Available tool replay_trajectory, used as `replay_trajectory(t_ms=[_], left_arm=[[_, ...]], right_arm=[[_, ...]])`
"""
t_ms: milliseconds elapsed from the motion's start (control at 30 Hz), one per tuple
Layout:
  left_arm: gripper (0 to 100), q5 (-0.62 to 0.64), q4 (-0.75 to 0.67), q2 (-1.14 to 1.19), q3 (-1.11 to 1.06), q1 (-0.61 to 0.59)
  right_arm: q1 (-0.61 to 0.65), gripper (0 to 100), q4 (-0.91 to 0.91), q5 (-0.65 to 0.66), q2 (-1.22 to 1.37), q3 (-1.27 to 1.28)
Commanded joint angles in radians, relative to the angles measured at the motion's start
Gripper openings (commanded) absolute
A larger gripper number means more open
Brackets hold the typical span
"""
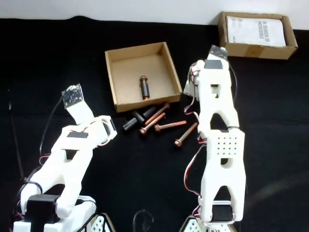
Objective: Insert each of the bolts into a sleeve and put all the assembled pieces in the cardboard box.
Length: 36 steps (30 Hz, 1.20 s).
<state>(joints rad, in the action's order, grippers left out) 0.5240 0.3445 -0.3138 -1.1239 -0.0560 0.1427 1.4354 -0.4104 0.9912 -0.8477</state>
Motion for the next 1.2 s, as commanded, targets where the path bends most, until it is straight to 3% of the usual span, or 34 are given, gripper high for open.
replay_trajectory(t_ms=[0, 67, 300, 700, 833, 1167], left_arm=[[36, 0.009, 0.006, 0.001, 0.036, -0.007], [36, 0.009, 0.006, 0.001, 0.036, -0.007], [36, 0.009, 0.006, -0.002, 0.035, -0.005], [36, 0.009, 0.006, -0.007, 0.031, -0.004], [36, 0.009, 0.006, -0.007, 0.031, -0.004], [36, 0.009, 0.006, -0.007, 0.031, -0.004]], right_arm=[[-0.030, 5.4, -0.024, 0.014, 0.025, 0.004], [-0.038, 0.4, -0.035, 0.015, 0.025, 0.004], [-0.039, 0.6, 0.008, 0.009, 0.016, -0.085], [-0.042, 0.6, 0.309, 0.017, 0.022, -0.725], [-0.058, 0.6, 0.328, 0.015, 0.013, -0.926], [0.004, 0.6, 0.329, 0.048, -0.348, -0.923]])
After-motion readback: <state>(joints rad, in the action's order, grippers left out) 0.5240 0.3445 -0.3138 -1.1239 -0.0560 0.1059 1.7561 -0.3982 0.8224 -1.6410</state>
